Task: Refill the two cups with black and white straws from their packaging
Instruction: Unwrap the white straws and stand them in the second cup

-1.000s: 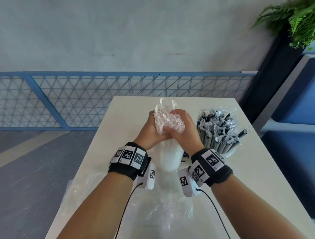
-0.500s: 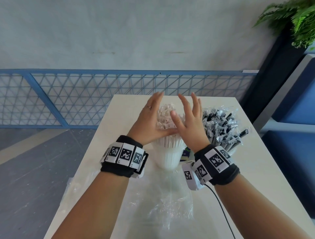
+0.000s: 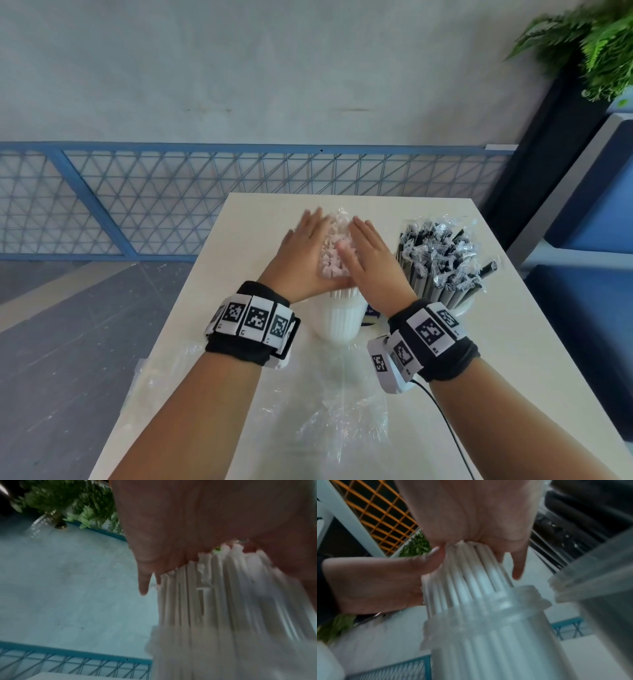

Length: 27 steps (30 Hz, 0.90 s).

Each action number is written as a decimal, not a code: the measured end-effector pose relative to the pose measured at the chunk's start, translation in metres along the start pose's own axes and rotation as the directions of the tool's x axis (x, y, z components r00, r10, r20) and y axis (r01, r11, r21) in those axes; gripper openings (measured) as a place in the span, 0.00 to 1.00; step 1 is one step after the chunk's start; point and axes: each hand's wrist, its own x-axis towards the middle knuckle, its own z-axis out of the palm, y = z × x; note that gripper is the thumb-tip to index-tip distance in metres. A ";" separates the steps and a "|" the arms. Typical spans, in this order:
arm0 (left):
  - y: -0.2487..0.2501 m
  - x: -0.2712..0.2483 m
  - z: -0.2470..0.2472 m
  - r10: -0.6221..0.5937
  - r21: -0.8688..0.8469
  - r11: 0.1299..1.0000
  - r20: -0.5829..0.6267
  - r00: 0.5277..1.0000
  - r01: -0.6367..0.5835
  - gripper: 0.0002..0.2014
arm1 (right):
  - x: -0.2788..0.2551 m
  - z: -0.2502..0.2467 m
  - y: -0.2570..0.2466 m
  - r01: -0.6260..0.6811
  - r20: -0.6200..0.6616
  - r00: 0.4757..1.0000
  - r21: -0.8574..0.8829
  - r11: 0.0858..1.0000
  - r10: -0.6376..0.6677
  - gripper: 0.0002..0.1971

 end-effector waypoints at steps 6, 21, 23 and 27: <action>0.000 -0.032 -0.007 -0.085 -0.213 0.977 -0.381 0.921 0.002 0.50 | -0.031 0.010 -0.013 0.171 -0.315 0.937 0.042 0.984 -0.150 0.32; -0.091 -0.123 0.098 -0.526 0.417 0.827 0.342 0.779 0.376 0.30 | -0.092 0.138 0.020 0.121 0.694 0.691 -0.389 0.913 0.204 0.38; -0.089 -0.126 0.102 -0.534 0.421 0.817 0.295 0.792 0.394 0.28 | -0.099 0.143 0.026 0.126 0.716 0.660 -0.405 0.906 0.228 0.39; -0.084 -0.134 0.098 -0.482 0.418 0.832 0.217 0.849 0.366 0.20 | -0.104 0.143 0.027 0.142 0.682 0.705 -0.405 0.903 0.195 0.41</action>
